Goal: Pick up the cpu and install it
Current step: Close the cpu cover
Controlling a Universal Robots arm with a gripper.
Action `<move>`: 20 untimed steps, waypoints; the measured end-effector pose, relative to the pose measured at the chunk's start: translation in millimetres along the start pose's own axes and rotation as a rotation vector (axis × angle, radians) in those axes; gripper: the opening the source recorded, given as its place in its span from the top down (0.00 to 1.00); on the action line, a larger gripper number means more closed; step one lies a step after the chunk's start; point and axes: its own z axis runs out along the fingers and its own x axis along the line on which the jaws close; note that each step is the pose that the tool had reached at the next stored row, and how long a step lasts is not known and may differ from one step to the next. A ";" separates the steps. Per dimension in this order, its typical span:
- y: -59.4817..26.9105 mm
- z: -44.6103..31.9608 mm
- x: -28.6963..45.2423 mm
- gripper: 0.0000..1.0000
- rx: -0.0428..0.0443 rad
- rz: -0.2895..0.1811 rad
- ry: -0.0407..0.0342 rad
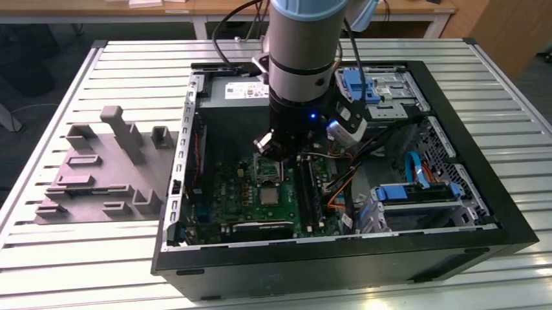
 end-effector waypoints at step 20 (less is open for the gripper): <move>0.1 0.3 0.0 0.89 -0.0017 -0.073 0.0007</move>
